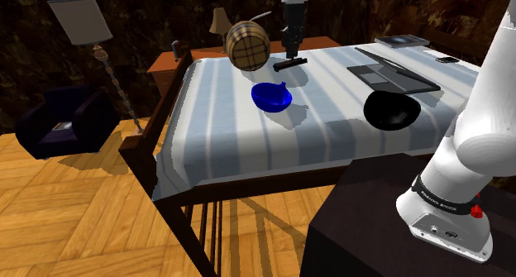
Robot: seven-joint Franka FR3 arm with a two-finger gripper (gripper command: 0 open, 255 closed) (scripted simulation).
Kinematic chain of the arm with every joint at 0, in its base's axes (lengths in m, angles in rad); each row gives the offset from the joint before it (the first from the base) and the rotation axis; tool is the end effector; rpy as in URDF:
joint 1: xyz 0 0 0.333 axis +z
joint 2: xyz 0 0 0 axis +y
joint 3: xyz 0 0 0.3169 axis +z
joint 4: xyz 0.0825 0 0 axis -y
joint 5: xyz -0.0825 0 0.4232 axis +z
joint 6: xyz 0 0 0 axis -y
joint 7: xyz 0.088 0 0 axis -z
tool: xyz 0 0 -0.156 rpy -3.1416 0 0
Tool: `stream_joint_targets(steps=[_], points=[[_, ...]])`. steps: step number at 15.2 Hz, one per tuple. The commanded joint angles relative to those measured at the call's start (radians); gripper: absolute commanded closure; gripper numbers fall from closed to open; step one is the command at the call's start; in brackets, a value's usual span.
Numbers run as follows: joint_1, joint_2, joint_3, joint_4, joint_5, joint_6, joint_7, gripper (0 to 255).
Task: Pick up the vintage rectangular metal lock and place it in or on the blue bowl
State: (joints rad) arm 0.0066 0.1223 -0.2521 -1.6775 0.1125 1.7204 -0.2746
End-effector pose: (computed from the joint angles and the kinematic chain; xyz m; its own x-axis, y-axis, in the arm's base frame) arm 0.6127 -0.1320 0.4620 0.9986 0.0113 -0.0516 0.0062 -0.9953 -0.0967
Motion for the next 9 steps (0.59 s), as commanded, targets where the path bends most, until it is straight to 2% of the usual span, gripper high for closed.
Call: stream_joint_targets(steps=[1,4,9], points=[[0.018,0.037,0.017,0.056,0.010,-0.017,0.037,255],[0.042,0.092,0.037,0.139,0.021,-0.041,0.085,255],[0.044,0.092,0.039,0.072,0.022,0.025,0.079,255]])
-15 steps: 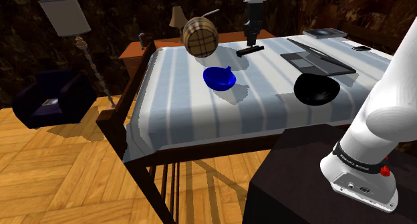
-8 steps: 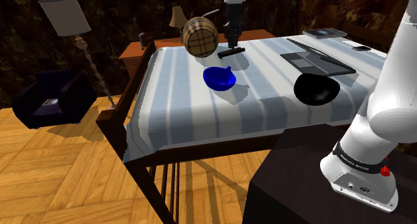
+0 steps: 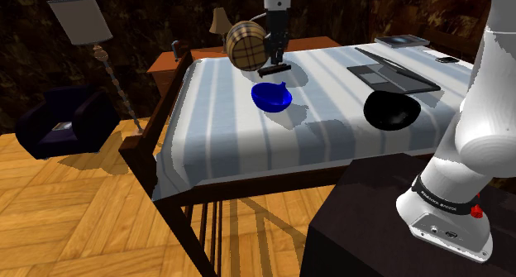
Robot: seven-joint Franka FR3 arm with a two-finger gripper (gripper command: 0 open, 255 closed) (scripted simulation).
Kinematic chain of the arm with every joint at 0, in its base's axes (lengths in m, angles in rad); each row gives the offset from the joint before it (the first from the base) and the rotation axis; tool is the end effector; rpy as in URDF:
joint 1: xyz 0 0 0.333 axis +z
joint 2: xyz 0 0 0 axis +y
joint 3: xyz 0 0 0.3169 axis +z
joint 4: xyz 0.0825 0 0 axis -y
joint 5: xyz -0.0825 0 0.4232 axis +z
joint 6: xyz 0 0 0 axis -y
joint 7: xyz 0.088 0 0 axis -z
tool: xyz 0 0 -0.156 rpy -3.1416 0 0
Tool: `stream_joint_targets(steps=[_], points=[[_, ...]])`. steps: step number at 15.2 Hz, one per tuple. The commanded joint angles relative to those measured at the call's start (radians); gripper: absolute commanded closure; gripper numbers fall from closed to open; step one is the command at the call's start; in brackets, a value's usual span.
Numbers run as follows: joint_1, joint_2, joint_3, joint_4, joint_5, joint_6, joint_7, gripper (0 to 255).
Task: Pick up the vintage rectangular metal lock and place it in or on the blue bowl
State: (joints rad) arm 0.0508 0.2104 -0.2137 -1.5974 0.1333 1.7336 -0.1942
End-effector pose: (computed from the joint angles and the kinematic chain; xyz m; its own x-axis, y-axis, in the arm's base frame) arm 0.6491 -0.0797 0.4477 0.9986 0.0107 -0.0521 0.0056 -0.9953 -0.0972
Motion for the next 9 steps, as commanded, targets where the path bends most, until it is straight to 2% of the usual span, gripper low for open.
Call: stream_joint_targets(steps=[1,9], points=[[0.000,0.005,0.000,-0.020,0.002,0.025,-0.003,255],[0.002,0.019,0.003,-0.109,0.008,0.127,-0.014,255]])
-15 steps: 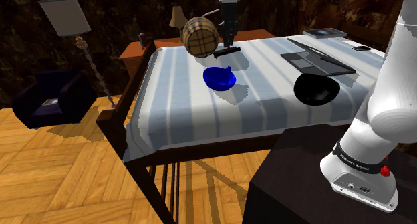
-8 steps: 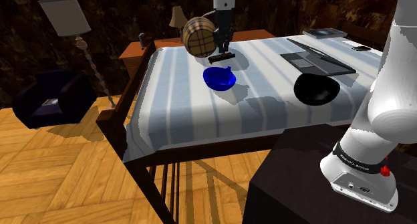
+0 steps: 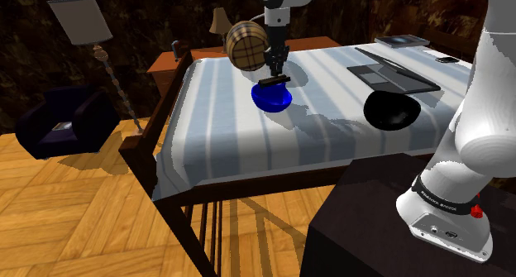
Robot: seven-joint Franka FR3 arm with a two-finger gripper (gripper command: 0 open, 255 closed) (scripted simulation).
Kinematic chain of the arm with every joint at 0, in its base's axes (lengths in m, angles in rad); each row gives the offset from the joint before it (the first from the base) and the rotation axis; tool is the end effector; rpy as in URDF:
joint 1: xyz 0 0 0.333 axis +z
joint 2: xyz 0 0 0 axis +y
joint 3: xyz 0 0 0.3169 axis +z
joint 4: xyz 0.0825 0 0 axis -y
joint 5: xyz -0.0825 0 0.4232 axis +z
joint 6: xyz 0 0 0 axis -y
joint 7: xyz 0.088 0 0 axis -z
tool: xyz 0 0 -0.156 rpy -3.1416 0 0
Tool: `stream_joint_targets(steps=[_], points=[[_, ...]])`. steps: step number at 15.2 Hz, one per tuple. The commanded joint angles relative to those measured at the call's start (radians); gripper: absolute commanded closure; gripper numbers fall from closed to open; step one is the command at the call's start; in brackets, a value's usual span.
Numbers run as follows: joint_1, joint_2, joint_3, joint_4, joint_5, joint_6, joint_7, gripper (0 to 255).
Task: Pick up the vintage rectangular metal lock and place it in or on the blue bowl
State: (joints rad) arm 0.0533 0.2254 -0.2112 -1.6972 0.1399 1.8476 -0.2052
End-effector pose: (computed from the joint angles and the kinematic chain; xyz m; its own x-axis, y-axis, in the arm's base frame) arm 0.6487 -0.0790 0.3963 0.9986 0.0104 -0.0520 0.0053 -0.9952 -0.0972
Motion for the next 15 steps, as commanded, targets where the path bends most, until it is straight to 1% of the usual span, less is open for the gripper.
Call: stream_joint_targets(steps=[1,3,10,11,15], points=[[0.000,0.006,0.000,-0.019,0.002,0.026,-0.004,255],[0.000,0.013,0.001,-0.040,0.005,0.053,-0.008,255],[0.000,0.013,0.001,-0.040,0.005,0.053,-0.008,255],[0.000,0.013,0.001,-0.040,0.005,0.053,-0.008,0],[0.000,0.013,0.001,-0.040,0.005,0.053,-0.008,0]])
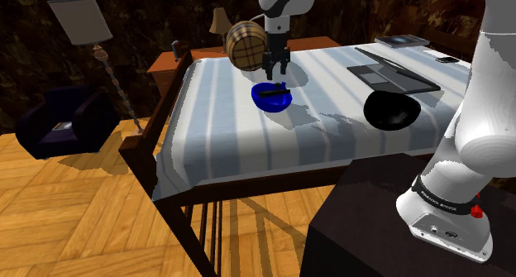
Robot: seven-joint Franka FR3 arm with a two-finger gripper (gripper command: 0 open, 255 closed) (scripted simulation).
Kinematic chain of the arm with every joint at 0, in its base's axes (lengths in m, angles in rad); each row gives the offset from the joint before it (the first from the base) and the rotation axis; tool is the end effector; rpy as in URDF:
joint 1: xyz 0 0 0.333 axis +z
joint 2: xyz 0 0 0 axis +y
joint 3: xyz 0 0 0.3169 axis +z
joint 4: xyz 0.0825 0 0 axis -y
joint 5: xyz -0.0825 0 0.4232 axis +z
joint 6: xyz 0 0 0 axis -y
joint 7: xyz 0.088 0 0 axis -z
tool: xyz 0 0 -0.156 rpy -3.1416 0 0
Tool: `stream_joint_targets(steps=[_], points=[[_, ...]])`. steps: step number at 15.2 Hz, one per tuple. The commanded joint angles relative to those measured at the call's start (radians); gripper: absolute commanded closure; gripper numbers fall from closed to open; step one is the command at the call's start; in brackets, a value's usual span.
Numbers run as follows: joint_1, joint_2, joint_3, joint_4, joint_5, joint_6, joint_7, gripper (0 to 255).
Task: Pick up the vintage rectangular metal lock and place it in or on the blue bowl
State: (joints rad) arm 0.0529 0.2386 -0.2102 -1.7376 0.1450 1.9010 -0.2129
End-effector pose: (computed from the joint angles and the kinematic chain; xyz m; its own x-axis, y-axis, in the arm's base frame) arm 0.6482 -0.0796 0.3717 0.9986 0.0103 -0.0514 0.0053 -0.9953 -0.0972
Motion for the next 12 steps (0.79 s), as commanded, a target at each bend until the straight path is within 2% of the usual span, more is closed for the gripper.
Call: stream_joint_targets(steps=[1,5,12], points=[[0.000,0.000,0.000,0.000,0.000,0.000,0.000,0],[-0.007,-0.010,-0.005,0.113,-0.007,-0.123,0.006,0],[-0.007,-0.010,-0.005,0.113,-0.007,-0.123,0.006,0]])
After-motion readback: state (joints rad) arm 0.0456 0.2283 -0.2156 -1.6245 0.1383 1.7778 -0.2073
